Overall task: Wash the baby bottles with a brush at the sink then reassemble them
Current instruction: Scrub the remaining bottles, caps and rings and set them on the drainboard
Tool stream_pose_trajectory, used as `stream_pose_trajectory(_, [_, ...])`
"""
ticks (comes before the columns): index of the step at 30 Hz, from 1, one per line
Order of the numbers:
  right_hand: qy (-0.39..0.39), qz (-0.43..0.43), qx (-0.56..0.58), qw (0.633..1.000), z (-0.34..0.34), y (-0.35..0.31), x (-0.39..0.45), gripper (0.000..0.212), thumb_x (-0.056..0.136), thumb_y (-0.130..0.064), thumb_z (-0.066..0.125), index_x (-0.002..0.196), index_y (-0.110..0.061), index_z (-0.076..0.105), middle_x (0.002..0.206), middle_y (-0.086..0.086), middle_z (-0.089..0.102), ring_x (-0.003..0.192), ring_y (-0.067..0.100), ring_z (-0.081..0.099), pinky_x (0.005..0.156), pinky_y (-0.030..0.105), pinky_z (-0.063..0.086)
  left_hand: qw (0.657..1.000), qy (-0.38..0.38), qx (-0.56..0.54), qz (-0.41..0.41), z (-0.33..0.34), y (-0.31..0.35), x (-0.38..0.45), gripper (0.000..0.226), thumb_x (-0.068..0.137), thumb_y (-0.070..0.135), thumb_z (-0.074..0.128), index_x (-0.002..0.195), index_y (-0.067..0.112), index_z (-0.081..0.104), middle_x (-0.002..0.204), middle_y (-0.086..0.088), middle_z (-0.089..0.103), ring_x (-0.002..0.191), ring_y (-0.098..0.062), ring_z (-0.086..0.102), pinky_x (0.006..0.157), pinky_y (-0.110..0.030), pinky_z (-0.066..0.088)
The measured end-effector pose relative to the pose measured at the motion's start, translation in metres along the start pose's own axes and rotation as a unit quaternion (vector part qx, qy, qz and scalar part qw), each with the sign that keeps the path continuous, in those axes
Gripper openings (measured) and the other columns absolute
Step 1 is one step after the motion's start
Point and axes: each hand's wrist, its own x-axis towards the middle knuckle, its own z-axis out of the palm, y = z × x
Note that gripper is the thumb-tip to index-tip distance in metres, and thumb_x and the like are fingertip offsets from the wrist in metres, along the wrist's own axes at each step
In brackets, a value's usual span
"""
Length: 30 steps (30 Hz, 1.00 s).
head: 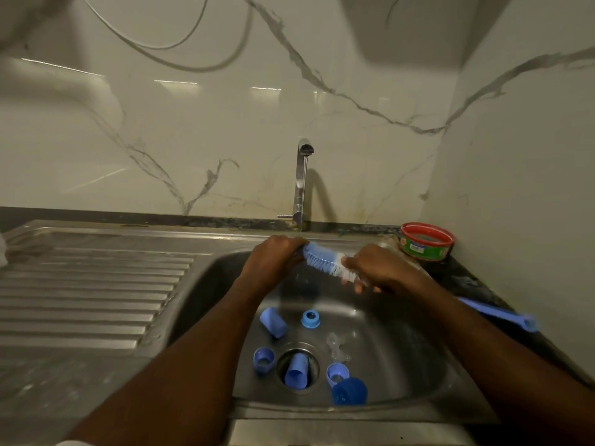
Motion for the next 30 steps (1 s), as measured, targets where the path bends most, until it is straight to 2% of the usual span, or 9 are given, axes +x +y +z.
stream_pose_trajectory(3, [0.188, -0.175, -0.291, 0.922, 0.006, 0.010, 0.006, 0.061, 0.092, -0.067, 0.054, 0.140, -0.030, 0.052, 0.126, -0.001, 0.065, 0.107, 0.017, 0.062, 0.093, 0.038, 0.050, 0.999, -0.029, -0.017, -0.028, 0.004, -0.004, -0.005, 0.036, 0.100, 0.033, 0.061, 0.134, 0.021, 0.056, 0.129, -0.005, 0.064, 0.116, -0.017, 0.061, 0.100, -0.033, 0.047])
stream_pose_trajectory(9, [0.221, -0.317, -0.466, 0.796, 0.009, 0.008, 0.011, 0.058, 0.086, -0.046, 0.074, 0.136, -0.031, 0.050, 0.123, 0.002, 0.061, 0.092, 0.022, 0.065, 0.066, 0.032, 0.050, 0.998, -0.059, -0.034, -0.018, -0.002, -0.010, -0.011, 0.035, 0.100, 0.029, 0.061, 0.133, 0.018, 0.057, 0.128, -0.006, 0.066, 0.114, -0.017, 0.062, 0.101, -0.036, 0.050])
stream_pose_trajectory(14, [0.224, -0.257, -0.378, 0.861, 0.009, 0.003, 0.004, 0.032, 0.101, -0.055, 0.048, 0.110, -0.032, 0.068, 0.089, -0.006, 0.070, 0.080, 0.015, 0.064, 0.068, 0.028, 0.038, 0.999, -0.036, -0.002, 0.006, -0.005, -0.009, -0.006, 0.031, 0.098, 0.031, 0.064, 0.127, 0.021, 0.064, 0.118, -0.003, 0.070, 0.105, -0.015, 0.065, 0.091, -0.026, 0.046])
stream_pose_trajectory(17, [0.004, -0.018, 0.023, 1.000, 0.004, -0.001, 0.008, 0.027, 0.100, -0.045, 0.058, 0.101, -0.020, 0.071, 0.067, -0.007, 0.067, 0.055, 0.007, 0.053, 0.054, 0.023, 0.042, 0.999, -0.026, 0.031, 0.021, -0.004, -0.007, -0.006, 0.036, 0.095, 0.031, 0.068, 0.130, 0.022, 0.062, 0.124, -0.003, 0.068, 0.112, -0.017, 0.062, 0.094, -0.029, 0.044])
stream_pose_trajectory(20, [-0.118, 0.107, 0.237, 0.958, -0.008, 0.001, 0.002, 0.028, 0.098, -0.038, 0.064, 0.102, -0.012, 0.074, 0.064, -0.006, 0.066, 0.041, 0.004, 0.041, 0.039, 0.016, 0.029, 0.999, -0.012, 0.022, 0.038, -0.004, -0.001, -0.003, 0.036, 0.095, 0.025, 0.069, 0.130, 0.018, 0.063, 0.125, -0.007, 0.069, 0.113, -0.021, 0.064, 0.094, -0.030, 0.045])
stream_pose_trajectory(23, [0.052, -0.051, -0.023, 0.997, -0.004, 0.014, 0.006, 0.036, 0.096, -0.050, 0.063, 0.113, -0.019, 0.069, 0.090, -0.003, 0.077, 0.062, 0.009, 0.062, 0.059, 0.023, 0.049, 0.999, -0.027, -0.014, 0.028, -0.001, -0.002, -0.004, 0.035, 0.098, 0.026, 0.065, 0.132, 0.018, 0.061, 0.126, -0.007, 0.069, 0.114, -0.020, 0.064, 0.098, -0.032, 0.050])
stream_pose_trajectory(25, [0.170, -0.190, -0.239, 0.937, 0.003, 0.022, 0.009, 0.057, 0.089, -0.064, 0.063, 0.133, -0.029, 0.056, 0.121, -0.002, 0.067, 0.095, 0.015, 0.064, 0.084, 0.035, 0.053, 0.998, -0.040, -0.036, 0.012, 0.002, -0.008, -0.007, 0.035, 0.099, 0.028, 0.062, 0.133, 0.020, 0.058, 0.128, -0.005, 0.067, 0.115, -0.016, 0.063, 0.101, -0.037, 0.051])
stream_pose_trajectory(27, [0.189, -0.255, -0.345, 0.883, 0.004, 0.022, 0.011, 0.067, 0.087, -0.067, 0.062, 0.143, -0.036, 0.043, 0.134, 0.000, 0.053, 0.107, 0.021, 0.060, 0.087, 0.041, 0.054, 0.997, -0.039, -0.064, 0.006, 0.001, -0.012, -0.008, 0.035, 0.100, 0.024, 0.061, 0.134, 0.018, 0.057, 0.129, -0.006, 0.066, 0.116, -0.015, 0.061, 0.101, -0.033, 0.049])
stream_pose_trajectory(30, [0.205, -0.271, -0.373, 0.863, 0.001, 0.014, 0.009, 0.038, 0.098, -0.058, 0.051, 0.129, -0.035, 0.052, 0.124, -0.002, 0.060, 0.102, 0.021, 0.062, 0.083, 0.040, 0.053, 0.996, -0.042, -0.076, 0.013, -0.003, -0.012, -0.008, 0.035, 0.099, 0.022, 0.063, 0.133, 0.016, 0.059, 0.129, -0.004, 0.066, 0.117, -0.010, 0.060, 0.100, -0.027, 0.047])
